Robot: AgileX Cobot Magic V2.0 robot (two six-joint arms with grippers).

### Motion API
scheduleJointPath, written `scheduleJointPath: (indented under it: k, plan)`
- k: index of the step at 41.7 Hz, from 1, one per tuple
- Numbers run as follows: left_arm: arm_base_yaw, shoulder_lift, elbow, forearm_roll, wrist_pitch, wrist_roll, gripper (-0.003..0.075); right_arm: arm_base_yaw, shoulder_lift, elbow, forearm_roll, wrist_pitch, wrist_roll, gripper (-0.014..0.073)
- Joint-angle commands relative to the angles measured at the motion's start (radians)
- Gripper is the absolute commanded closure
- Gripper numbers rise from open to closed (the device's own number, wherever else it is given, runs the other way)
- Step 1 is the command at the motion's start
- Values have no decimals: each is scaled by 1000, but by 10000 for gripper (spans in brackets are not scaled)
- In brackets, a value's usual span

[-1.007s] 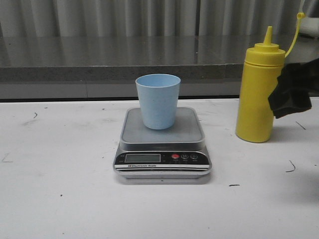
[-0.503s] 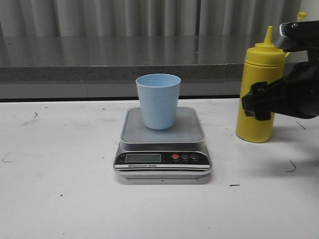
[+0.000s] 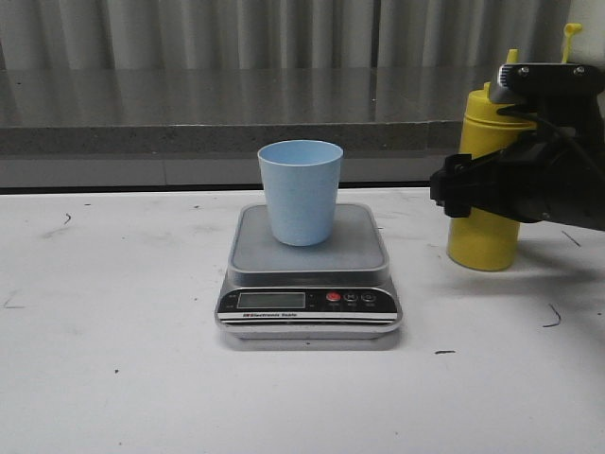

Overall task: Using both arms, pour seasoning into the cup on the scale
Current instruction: 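Move the right gripper to the yellow squeeze bottle and grasp its body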

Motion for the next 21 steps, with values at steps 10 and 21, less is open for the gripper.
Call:
scheduleJointPath:
  k: [10, 21]
  plan:
    - [1, -3, -28, -8, -70, -11, 351, -3, 8, -76, 9, -90, 0, 172]
    - [1, -3, -28, -8, -70, -11, 351, -3, -55, -73, -25, -105, -7, 303]
